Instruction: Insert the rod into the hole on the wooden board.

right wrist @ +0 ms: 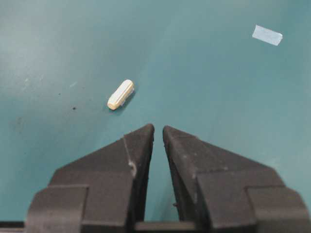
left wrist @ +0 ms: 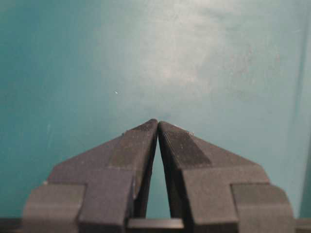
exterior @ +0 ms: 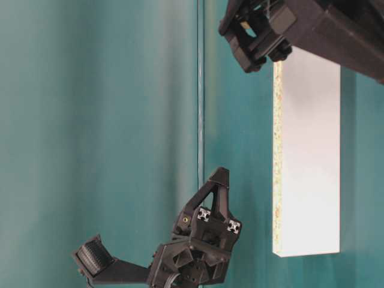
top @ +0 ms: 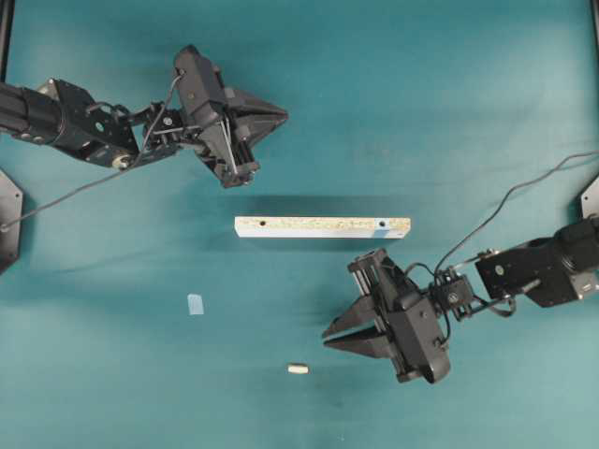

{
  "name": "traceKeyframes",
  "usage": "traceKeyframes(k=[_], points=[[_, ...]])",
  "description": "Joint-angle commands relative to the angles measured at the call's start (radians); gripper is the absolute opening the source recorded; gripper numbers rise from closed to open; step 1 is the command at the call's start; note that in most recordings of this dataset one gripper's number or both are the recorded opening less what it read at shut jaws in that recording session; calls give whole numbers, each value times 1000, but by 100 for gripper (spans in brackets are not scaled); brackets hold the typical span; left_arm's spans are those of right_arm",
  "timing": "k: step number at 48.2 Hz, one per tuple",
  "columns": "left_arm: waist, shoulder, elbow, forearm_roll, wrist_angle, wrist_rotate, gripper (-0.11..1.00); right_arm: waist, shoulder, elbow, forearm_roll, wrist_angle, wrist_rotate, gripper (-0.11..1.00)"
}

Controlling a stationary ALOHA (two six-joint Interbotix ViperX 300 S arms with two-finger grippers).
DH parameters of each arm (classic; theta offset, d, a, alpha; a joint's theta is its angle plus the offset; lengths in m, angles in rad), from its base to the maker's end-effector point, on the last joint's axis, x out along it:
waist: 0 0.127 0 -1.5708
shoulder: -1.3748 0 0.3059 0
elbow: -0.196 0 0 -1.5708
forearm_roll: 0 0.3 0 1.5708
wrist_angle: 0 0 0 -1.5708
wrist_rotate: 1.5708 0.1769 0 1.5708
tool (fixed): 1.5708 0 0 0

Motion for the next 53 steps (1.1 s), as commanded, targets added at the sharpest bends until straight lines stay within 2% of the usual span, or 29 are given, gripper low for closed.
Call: traceKeyframes(k=[1, 3, 6, 10, 16, 27, 31, 38, 40, 48, 53], points=[[-8, -28, -29, 40, 54, 5, 24, -3, -15, -17, 0, -5, 12, 24], [-8, -32, -35, 40, 87, 8, 22, -5, -18, -20, 0, 11, 14, 22], [-8, -37, -46, 40, 135, 9, 10, -3, -26, -31, 0, 51, 14, 9], [-9, -48, -61, 40, 181, 8, 9, -3, -48, -46, 0, 127, 14, 0], [-12, -74, -71, 40, 216, 9, 9, -5, -92, -72, 0, 258, 14, 0], [-12, -109, -66, 40, 302, 8, 10, -5, -146, -94, 0, 400, 26, 0], [-17, -120, -67, 43, 348, 11, 27, -5, -149, -103, 2, 451, 60, 0], [-29, -144, -63, 48, 387, 28, 69, -5, -149, -132, 3, 563, 150, 0], [-35, -150, -61, 48, 393, 41, 77, -5, -149, -140, 2, 591, 170, 0], [-60, -169, -61, 48, 425, 94, 76, -5, -153, -170, 2, 689, 219, 1], [-63, -189, -72, 48, 460, 106, 79, -5, -166, -196, 2, 778, 241, 19]])
